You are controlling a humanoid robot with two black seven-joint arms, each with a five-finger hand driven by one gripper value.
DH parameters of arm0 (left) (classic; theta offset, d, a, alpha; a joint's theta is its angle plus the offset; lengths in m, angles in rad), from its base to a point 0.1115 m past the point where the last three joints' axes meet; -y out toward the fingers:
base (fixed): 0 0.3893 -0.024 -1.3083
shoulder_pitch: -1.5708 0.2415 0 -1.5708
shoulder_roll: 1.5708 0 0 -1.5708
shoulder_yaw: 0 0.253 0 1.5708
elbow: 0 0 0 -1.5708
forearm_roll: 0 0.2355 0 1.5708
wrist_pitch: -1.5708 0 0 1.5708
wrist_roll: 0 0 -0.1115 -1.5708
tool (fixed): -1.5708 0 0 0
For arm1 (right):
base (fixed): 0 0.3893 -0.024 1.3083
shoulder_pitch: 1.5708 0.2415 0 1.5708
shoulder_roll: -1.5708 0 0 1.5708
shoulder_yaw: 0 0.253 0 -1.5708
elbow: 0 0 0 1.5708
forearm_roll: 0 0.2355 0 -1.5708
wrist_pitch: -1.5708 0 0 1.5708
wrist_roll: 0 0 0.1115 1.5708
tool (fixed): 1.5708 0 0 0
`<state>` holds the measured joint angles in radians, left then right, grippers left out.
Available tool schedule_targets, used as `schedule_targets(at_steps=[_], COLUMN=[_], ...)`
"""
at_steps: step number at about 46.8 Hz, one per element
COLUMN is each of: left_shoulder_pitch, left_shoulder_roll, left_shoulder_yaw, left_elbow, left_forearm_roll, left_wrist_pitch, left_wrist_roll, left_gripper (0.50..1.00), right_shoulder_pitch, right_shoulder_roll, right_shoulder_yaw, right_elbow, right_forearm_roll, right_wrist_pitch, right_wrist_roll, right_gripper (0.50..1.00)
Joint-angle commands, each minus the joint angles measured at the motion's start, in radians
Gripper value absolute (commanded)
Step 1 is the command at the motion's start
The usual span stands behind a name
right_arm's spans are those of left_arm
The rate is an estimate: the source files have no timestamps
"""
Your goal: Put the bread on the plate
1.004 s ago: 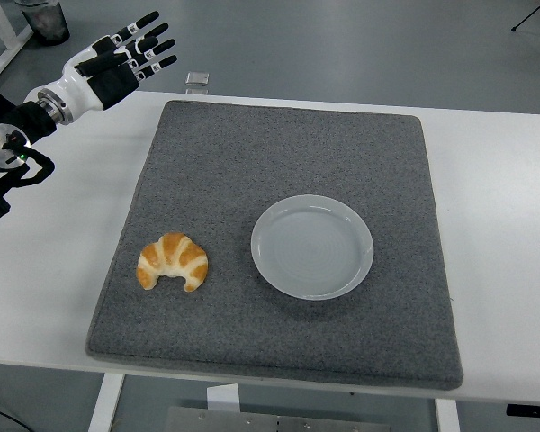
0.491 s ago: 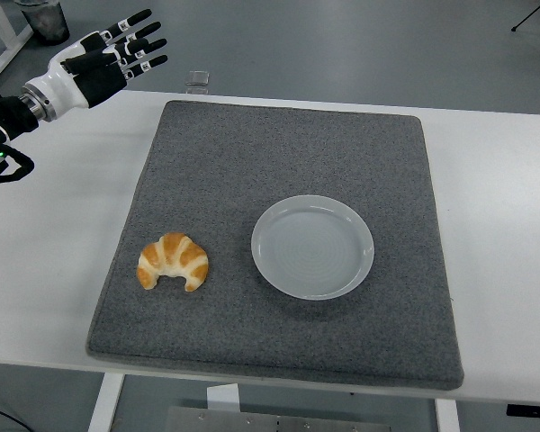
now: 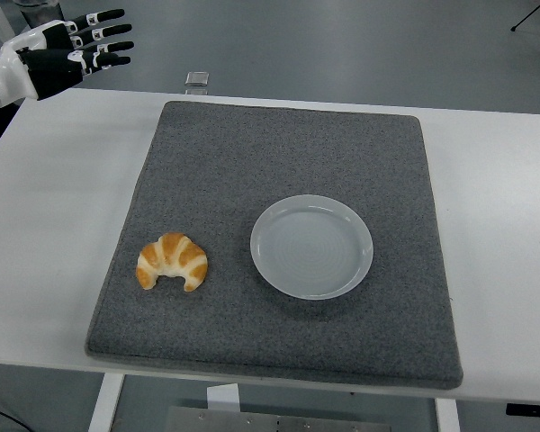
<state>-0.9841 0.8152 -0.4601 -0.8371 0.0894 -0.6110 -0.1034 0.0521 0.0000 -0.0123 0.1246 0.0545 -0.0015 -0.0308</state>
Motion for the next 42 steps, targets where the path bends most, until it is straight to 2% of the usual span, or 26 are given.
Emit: schedule_targets(at_steps=[1,10,20,26,37,42], left_shoulder_pitch=[0.001,0.001,0.002,0.002,0.007,0.018], left_shoulder_roll=[0.035,0.071,0.162,0.171,0.171,0.171], left_shoulder_yaw=[0.0,-0.002,-0.005,-0.017,-0.017,-0.015], left_elbow=[-0.036,-0.082,-0.237,-0.298,-0.422,-0.447], left_forearm_roll=[0.056,0.182,0.374,0.496,0.702,0.779], left_wrist_pitch=[0.0,0.0,0.0,0.0,0.0,0.0], left_wrist_roll=[-0.025,-0.061,-0.116,-0.153,-0.16,-0.174], left_gripper=[0.999,0.999,0.999,0.999,0.996,0.996], right_shoulder_pitch=[0.0,0.0,0.0,0.0,0.0,0.0], right_shoulder_roll=[0.0,0.0,0.0,0.0,0.0,0.0], right_shoulder_yaw=[0.0,0.0,0.0,0.0,0.0,0.0], right_elbow=[0.0,0.0,0.0,0.0,0.0,0.0], right_forearm_roll=[0.001,-0.001,-0.001,0.001,-0.001,-0.001], right_wrist_pitch=[0.0,0.0,0.0,0.0,0.0,0.0], right_wrist_roll=[0.0,0.0,0.0,0.0,0.0,0.0], right_gripper=[0.952,0.952,0.952,0.954,0.952,0.952])
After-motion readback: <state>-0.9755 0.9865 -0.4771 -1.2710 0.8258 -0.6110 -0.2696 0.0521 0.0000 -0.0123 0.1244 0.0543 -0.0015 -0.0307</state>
